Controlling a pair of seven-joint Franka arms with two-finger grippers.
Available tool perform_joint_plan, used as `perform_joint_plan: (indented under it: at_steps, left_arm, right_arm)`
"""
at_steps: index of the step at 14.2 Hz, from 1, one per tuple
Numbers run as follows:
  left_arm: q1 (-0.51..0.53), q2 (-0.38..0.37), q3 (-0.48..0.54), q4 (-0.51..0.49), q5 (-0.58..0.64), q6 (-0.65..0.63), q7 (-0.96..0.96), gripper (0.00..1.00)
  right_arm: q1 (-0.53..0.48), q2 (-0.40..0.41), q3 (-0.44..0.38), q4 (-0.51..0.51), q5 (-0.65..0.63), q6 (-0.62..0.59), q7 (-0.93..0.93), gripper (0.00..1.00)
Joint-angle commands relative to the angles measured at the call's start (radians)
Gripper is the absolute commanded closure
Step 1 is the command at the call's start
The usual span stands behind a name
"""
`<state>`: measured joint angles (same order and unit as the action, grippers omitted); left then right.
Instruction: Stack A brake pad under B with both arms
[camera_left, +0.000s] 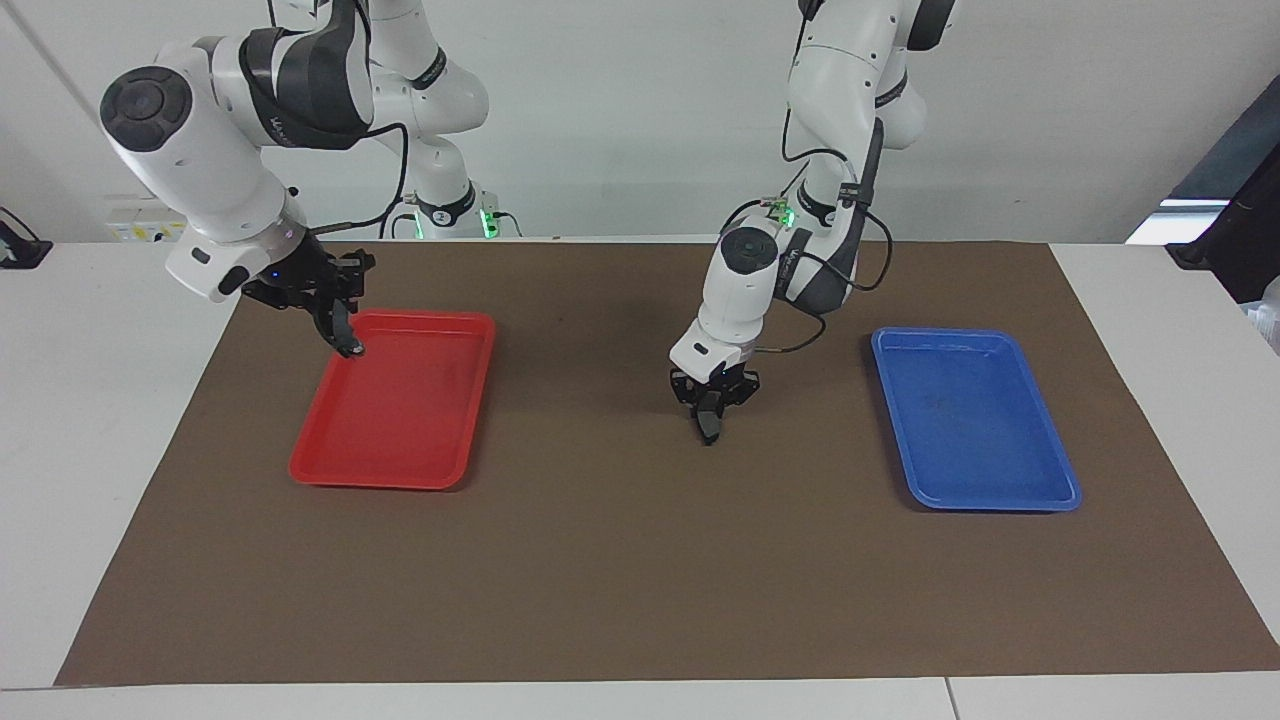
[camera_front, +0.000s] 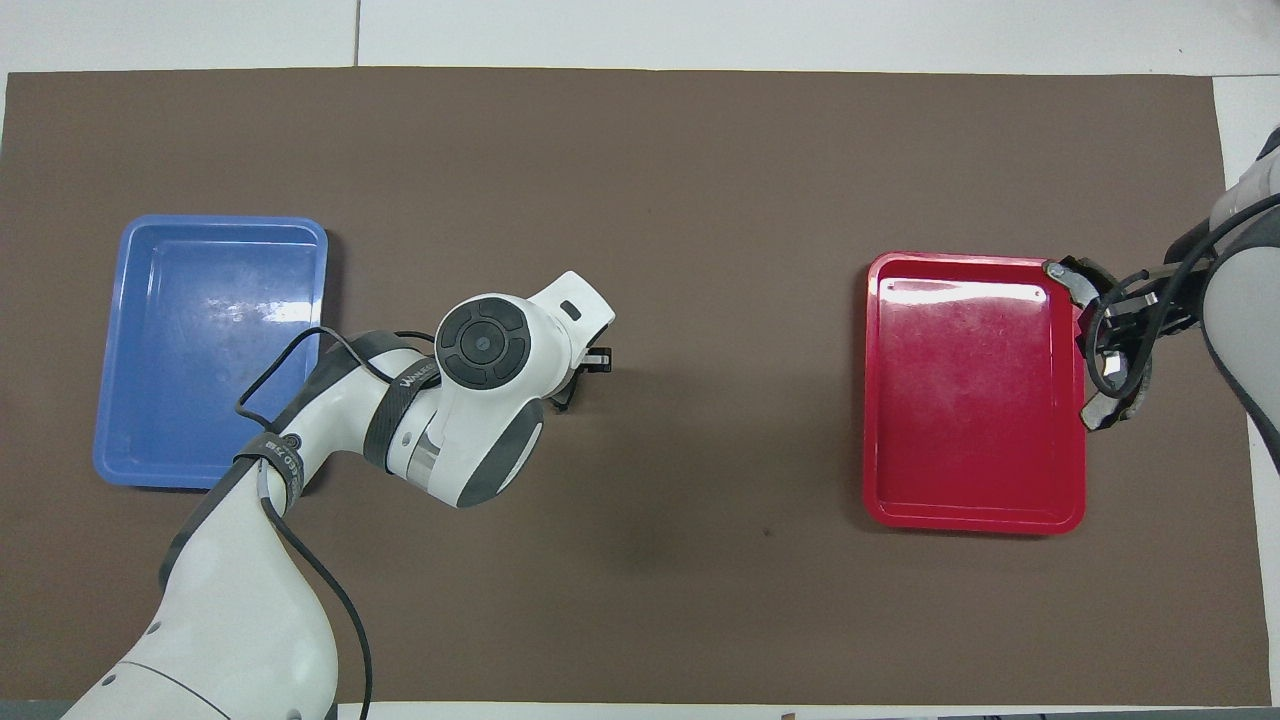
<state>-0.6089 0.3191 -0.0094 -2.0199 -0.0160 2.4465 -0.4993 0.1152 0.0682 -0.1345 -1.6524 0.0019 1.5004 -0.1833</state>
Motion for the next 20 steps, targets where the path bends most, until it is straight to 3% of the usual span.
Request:
perform_joint_plan:
  at_steps: [1, 5, 10, 13, 16, 18, 20]
  left_arm:
    - [-0.017, 0.006, 0.020, 0.018, 0.005, 0.008, -0.013, 0.00]
    - [0.061, -0.055, 0.026, 0.018, 0.005, -0.007, 0.010, 0.00]
    - [0.254, -0.176, 0.026, 0.013, 0.005, -0.153, 0.198, 0.00]
    - [0.388, -0.251, 0.025, 0.018, 0.005, -0.250, 0.355, 0.00]
    - [0.503, -0.314, 0.026, 0.036, 0.005, -0.317, 0.467, 0.00]
    - [0.549, -0.331, 0.028, 0.102, 0.005, -0.426, 0.508, 0.00]
    - [0.600, -0.321, 0.028, 0.234, 0.005, -0.582, 0.544, 0.00]
  right_arm:
    - [-0.003, -0.036, 0.001, -0.035, 0.020, 0.023, -0.022, 0.98]
    - [0.013, -0.034, 0.004, -0.033, 0.023, 0.046, -0.013, 0.98]
    - [0.271, 0.048, 0.004, -0.014, 0.090, 0.206, 0.268, 0.98]
    - [0.461, 0.181, 0.004, 0.043, 0.144, 0.372, 0.548, 0.98]
    - [0.579, 0.351, 0.004, 0.117, 0.165, 0.467, 0.683, 0.98]
    - [0.632, 0.480, 0.004, 0.203, 0.167, 0.548, 0.767, 0.98]
    - [0.641, 0.498, 0.007, 0.172, 0.179, 0.656, 0.775, 0.98]
